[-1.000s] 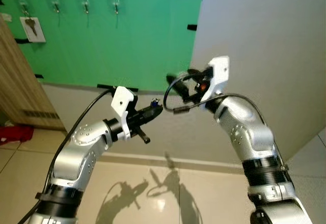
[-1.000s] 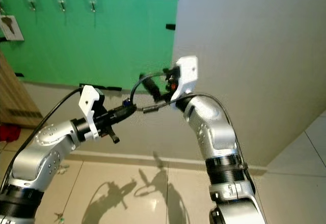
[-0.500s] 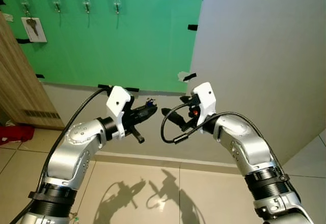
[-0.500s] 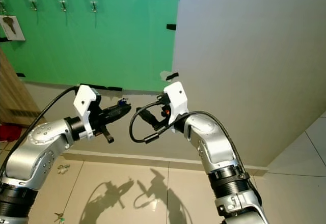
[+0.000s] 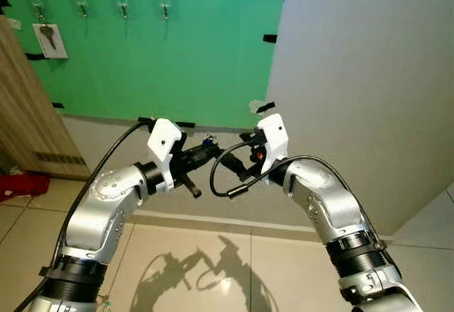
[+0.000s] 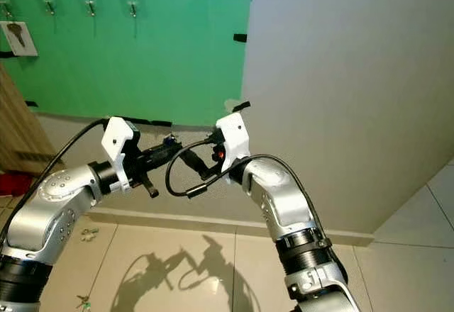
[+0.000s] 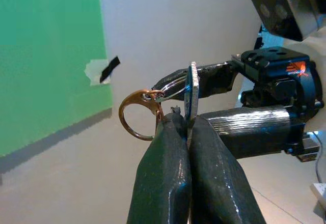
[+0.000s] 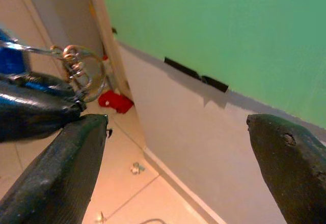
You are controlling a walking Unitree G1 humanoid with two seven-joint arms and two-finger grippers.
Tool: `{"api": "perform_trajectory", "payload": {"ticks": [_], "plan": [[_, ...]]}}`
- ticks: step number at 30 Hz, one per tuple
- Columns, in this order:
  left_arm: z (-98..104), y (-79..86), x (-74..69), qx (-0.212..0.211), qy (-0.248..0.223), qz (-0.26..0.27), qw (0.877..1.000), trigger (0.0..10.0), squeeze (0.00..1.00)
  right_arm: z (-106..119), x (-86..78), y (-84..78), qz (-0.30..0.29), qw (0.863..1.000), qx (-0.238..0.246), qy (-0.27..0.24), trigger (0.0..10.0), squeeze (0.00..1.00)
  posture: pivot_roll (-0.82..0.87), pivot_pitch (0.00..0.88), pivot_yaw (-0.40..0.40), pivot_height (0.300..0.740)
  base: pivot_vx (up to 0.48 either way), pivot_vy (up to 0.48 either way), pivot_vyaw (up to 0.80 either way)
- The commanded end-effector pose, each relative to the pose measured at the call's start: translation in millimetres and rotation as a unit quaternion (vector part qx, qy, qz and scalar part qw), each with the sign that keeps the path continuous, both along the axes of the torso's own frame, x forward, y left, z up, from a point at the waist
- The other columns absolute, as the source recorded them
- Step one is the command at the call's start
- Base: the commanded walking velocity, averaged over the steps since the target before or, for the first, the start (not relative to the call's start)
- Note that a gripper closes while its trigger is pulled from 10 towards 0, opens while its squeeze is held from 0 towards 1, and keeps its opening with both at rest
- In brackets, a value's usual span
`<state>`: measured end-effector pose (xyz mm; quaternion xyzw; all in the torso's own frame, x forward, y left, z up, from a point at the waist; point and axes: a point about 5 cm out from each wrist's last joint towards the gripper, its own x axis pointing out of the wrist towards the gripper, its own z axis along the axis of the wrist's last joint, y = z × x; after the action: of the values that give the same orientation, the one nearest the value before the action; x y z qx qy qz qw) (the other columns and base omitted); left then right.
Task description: Hang keys on a hook
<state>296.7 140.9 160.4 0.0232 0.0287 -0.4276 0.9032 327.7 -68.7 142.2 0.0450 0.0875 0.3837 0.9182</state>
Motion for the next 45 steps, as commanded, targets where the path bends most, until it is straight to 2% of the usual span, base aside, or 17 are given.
{"api": "perform_trajectory", "payload": {"ticks": [1, 10, 15, 27, 30, 34, 35, 36, 37, 39, 41, 42, 43, 45], "plan": [[0, -7.8, -3.1, 0.005, 0.0, -0.019, 1.0, 0.0, 0.0, 13, 6.4, 0.0, -0.011, 1.0, 0.01, -0.027, 10.0, 0.0, -0.03, 0.0, -0.008, 0.74, 0.0, 0.0, 0.0], [-1, -9.9, -3.6, 0.002, 0.001, -0.02, 1.0, 0.0, 0.0, 13, 9.2, -2.1, -0.024, 0.999, 0.0, -0.038, 10.0, 0.0, -0.03, 0.0, -0.01, 0.74, 0.0, 0.0, 0.0], [-4, -10.9, -4.5, 0.003, 0.004, -0.022, 1.0, 0.0, 0.0, 17, 16.5, -11.2, -0.062, 0.997, 0.006, -0.048, 10.0, 0.0, -0.03, 0.0, -0.011, 0.74, 0.0, 0.0, 0.0], [-6, -14.7, -7.1, 0.007, 0.007, -0.028, 1.0, 0.0, 0.0, 12, 12.7, 5.7, -0.027, 0.999, 0.024, -0.028, 10.0, 0.0, -0.03, 0.0, -0.013, 0.74, 0.0, 0.0, 0.0], [-6, -15.0, -7.3, 0.008, 0.007, -0.029, 1.0, 0.0, 0.0, 11, 11.9, 5.4, -0.02, 0.999, 0.019, -0.028, 10.0, 0.0, -0.03, 0.0, -0.014, 0.74, 0.0, 0.0, 0.0], [-6, -13.8, -7.7, 0.015, 0.003, -0.029, 0.999, 0.0, 0.0, 8, 13.4, -3.3, -0.018, 0.999, -0.006, -0.031, 10.0, 0.0, -0.03, 0.0, -0.016, 0.74, 0.0, 0.0, 0.0], [-6, -11.7, -7.6, 0.027, -0.004, -0.028, 0.999, 0.0, 0.0, 10, 16.2, -9.6, -0.024, 0.999, -0.01, -0.034, 10.0, 0.0, -0.03, 0.0, -0.016, 0.74, 0.0, 0.0, 0.0], [-7, -6.8, -6.8, 0.061, -0.017, -0.023, 0.998, 0.0, 0.0, 16, 20.9, -19.8, -0.033, 0.999, -0.009, -0.04, 10.0, 0.0, -0.03, 0.0, -0.016, 0.74, 0.0, 0.0, 0.0], [-7, -6.8, -6.8, 0.061, -0.017, -0.023, 0.998, 0.0, 0.0, 16, 20.9, -19.8, -0.033, 0.999, -0.009, -0.04, 10.0, 0.0, -0.03, 0.0, -0.016, 0.74, 0.0, 0.0, 0.0], [-10, 3.1, -5.6, 0.137, -0.047, -0.013, 0.989, 0.0, 0.0, 29, 26.5, -35.1, -0.049, 0.998, 0.004, -0.048, 10.0, 0.0, -0.03, 0.0, -0.017, 0.74, 0.0, 0.0, 0.0], [-10, 4.3, -5.4, 0.146, -0.051, -0.012, 0.988, 0.0, 0.0, 31, 27.0, -37.1, -0.051, 0.998, 0.006, -0.049, 10.0, 0.0, -0.03, 0.0, -0.017, 0.74, 0.0, 0.0, 0.0], [-10, 6.9, -5.0, 0.172, -0.062, -0.011, 0.983, 0.0, 0.0, 32, 28.1, -41.0, -0.055, 0.997, 0.007, -0.05, 10.0, 0.0, -0.03, 0.0, -0.017, 0.74, 0.0, 0.0, 0.0], [-10, 6.9, -5.0, 0.172, -0.062, -0.011, 0.983, 0.0, 0.0, 32, 28.1, -41.0, -0.055, 0.997, 0.007, -0.05, 10.0, 0.0, -0.03, 0.0, -0.017, 0.74, 0.0, 0.0, 0.0], [-11, 11.2, -4.4, 0.214, -0.079, -0.01, 0.974, 0.0, 0.0, 35, 29.5, -46.9, -0.06, 0.997, 0.008, -0.05, 10.0, 0.0, -0.03, 0.0, -0.017, 0.74, 0.0, 0.0, 0.0]]}}
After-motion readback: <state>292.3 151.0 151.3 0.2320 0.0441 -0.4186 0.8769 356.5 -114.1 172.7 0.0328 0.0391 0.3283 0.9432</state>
